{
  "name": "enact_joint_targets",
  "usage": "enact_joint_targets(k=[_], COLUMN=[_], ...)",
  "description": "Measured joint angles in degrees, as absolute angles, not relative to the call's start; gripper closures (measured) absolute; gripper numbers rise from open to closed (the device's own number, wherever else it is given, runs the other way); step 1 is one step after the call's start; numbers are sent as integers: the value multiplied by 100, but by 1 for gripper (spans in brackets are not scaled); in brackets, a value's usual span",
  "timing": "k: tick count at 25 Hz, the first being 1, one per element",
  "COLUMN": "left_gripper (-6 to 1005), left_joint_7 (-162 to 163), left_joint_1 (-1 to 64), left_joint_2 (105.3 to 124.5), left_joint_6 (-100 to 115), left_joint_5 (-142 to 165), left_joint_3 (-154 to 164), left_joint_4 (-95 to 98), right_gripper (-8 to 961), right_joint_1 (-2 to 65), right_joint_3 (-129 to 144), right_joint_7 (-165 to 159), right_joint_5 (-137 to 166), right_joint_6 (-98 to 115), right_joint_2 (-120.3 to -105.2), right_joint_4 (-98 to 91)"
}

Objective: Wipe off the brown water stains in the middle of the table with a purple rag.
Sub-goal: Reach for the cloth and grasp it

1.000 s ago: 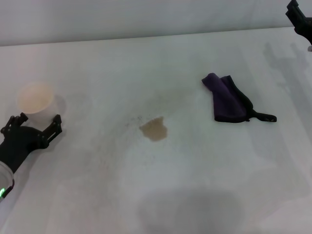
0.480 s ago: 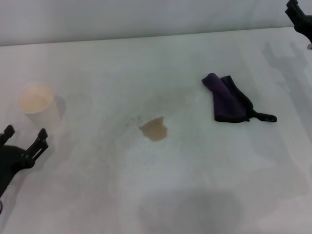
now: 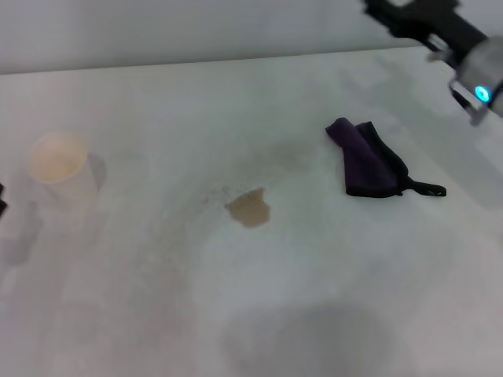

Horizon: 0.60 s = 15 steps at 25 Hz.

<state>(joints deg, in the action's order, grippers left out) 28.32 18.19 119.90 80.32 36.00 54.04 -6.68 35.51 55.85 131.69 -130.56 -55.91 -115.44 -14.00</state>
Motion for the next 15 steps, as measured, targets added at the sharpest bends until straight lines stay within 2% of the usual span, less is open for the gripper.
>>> enact_joint_targets(k=[8, 15], left_gripper=[105, 104], left_joint_7=[2857, 2867], left_joint_1=[1870, 1898], left_joint_2=[11968, 11956], left_joint_6=[8045, 8046], left_joint_5=[3243, 3043], left_joint_3=[5406, 5405], left_joint_4=[-556, -527], right_gripper=[89, 91], right_joint_1=[3392, 3616], right_joint_3=[8061, 8203], right_joint_7=[9417, 5682], right_joint_5=[-10333, -6576], right_joint_6=[-3474, -3839], right_joint_2=[-11507, -11506], right_joint_4=[-4238, -5433])
